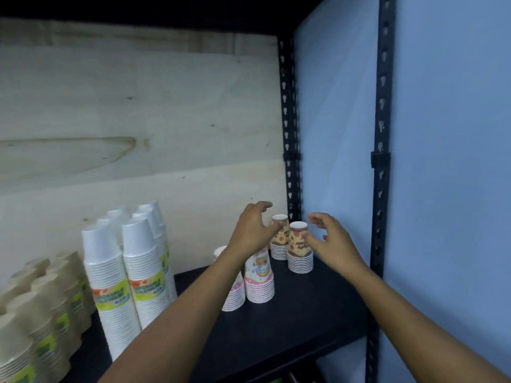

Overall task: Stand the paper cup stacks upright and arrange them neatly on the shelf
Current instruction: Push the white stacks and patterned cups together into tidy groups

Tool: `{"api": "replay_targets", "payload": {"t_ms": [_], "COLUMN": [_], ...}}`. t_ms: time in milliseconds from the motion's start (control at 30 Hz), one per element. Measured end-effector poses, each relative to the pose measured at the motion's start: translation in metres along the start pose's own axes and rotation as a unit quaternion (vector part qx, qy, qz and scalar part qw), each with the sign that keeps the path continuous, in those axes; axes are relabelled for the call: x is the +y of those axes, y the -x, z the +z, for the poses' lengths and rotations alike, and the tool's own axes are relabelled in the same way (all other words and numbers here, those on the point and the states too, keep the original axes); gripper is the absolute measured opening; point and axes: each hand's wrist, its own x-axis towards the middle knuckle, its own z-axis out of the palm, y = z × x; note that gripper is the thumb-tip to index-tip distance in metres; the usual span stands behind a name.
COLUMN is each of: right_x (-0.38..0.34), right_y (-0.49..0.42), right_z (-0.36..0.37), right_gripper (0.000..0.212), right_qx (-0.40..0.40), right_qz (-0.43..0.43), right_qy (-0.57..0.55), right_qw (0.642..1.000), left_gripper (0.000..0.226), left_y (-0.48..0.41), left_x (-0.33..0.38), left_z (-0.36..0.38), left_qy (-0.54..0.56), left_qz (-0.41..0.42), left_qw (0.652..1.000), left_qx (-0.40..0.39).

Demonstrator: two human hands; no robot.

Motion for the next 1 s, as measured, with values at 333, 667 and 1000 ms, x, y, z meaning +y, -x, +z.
{"api": "replay_targets", "payload": {"t_ms": [333, 667, 1000], "right_x": [0.041, 0.065, 0.063], "right_y": [-0.038, -0.029, -0.035], "right_z": [0.027, 0.06, 0.051], "right_gripper": [0.058, 0.054, 0.058], "right_qx": [-0.045, -0.013, 0.013], "right_qz": [0.05, 0.048, 0.08], "right_qy": [0.038, 0.02, 0.015], "right_qw": [0.997, 0.999, 0.997], "left_gripper": [0.074, 0.067, 0.049], "left_y": [-0.101, -0.128, -0.119], "left_x": [-0.034, -0.037, -0.024], "left_z": [0.042, 0.079, 0.044], "left_qy": [-0.102, -0.179, -0.137], "left_qz": [-0.07, -0.065, -0.082], "left_qw": [0.981, 0.965, 0.978], "left_qx": [-0.151, -0.18, -0.134]}}
